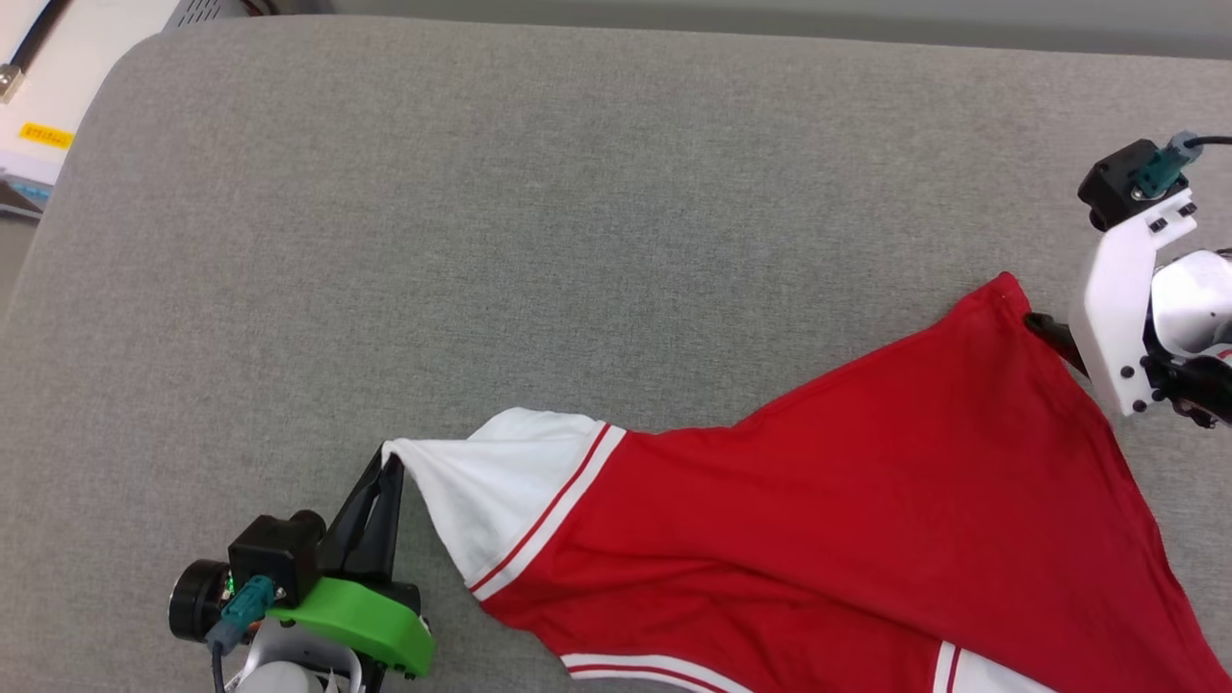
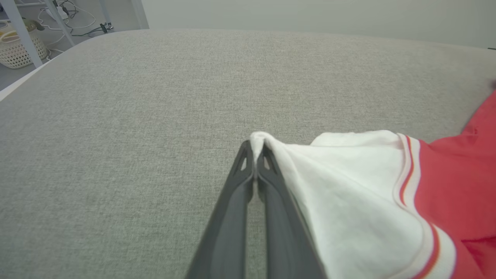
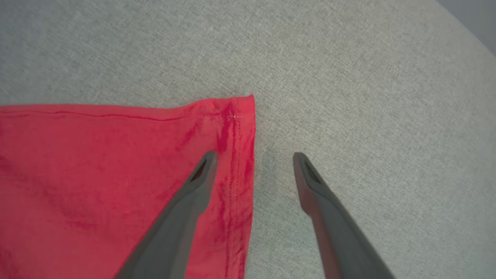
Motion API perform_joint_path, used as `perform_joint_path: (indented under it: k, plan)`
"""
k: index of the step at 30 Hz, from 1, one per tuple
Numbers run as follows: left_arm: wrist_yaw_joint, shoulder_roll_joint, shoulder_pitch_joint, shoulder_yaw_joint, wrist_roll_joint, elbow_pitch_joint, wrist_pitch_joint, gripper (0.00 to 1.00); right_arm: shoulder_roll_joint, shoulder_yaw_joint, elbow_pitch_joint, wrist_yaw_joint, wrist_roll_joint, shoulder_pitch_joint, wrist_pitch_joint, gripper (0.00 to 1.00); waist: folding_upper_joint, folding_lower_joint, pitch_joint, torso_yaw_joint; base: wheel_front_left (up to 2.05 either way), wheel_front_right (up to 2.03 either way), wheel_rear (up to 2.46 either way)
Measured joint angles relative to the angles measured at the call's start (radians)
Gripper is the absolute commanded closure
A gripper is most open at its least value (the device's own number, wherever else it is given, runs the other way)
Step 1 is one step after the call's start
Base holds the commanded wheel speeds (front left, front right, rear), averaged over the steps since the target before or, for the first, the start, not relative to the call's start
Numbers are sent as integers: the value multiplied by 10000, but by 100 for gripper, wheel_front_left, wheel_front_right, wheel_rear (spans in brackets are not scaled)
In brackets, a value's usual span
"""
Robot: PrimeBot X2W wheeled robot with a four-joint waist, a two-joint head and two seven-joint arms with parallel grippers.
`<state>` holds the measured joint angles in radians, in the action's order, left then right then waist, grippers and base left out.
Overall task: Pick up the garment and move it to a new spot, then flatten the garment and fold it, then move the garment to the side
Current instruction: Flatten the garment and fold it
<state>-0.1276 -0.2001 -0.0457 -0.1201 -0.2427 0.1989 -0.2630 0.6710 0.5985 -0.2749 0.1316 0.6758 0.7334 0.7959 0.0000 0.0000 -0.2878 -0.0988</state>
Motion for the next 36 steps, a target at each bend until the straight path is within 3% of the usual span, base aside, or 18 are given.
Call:
perform_joint_path:
  k: [9, 16, 17, 18, 26, 36]
  plan:
    - [0, 100, -399, -196, 90, -186, 0, 100, -374, 1313, -1925, 0, 226, 1044, -648, 0, 0, 1, -697, -424, 0, 0, 0]
    - [-2, 140, -488, -201, 100, -151, 0, 100, -167, 2531, -2508, -4, 395, 1530, -834, 0, 0, 0, -958, -631, 0, 0, 0]
    - [-2, 140, -488, -194, 100, -146, 0, 100, -165, 2606, -2535, -4, 428, 1573, -886, 76, 0, 0, -949, -624, 0, 0, 0]
    - [-2, 142, -488, -178, 102, -140, 0, 100, -159, 2692, -2583, -4, 472, 1620, -1001, 100, 0, 0, -926, -608, 0, 0, 0]
    - [-2, 125, -461, -98, 163, -81, 0, 100, -224, 3267, -2587, 0, 1147, 1702, -2606, 100, 0, 0, -444, -329, 0, 0, 0]
    - [-2, -249, -202, 75, 234, -817, 0, 100, 673, 2894, -886, 0, 1565, 1549, -4640, 100, 0, 0, 488, 136, 0, 0, 0]
